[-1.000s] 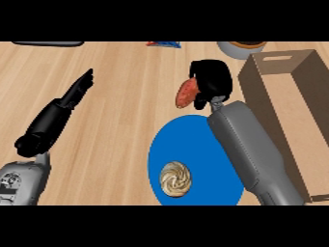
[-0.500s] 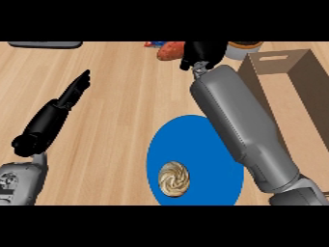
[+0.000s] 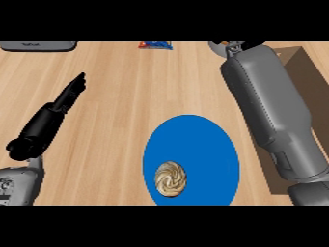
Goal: Pick the sweet potato from the plate and place it in the cardboard box
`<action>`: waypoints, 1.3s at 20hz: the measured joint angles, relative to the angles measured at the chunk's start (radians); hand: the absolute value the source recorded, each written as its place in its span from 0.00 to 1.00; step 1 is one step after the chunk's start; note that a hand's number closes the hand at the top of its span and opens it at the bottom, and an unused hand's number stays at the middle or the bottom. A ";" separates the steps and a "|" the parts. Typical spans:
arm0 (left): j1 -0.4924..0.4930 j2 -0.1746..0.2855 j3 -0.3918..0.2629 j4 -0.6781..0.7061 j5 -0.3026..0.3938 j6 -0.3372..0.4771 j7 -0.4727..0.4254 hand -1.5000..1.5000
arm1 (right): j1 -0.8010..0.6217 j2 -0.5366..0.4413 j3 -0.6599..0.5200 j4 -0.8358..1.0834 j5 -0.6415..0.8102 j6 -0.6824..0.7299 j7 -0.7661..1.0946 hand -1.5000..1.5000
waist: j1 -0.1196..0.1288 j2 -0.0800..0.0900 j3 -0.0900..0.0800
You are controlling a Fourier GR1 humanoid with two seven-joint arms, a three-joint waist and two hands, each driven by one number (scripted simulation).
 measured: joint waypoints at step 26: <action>0.000 -0.008 0.018 0.003 -0.018 -0.003 0.003 0.50 | 0.388 -0.284 -0.281 -0.200 -0.432 0.604 -0.215 0.00 | -0.020 -0.004 0.000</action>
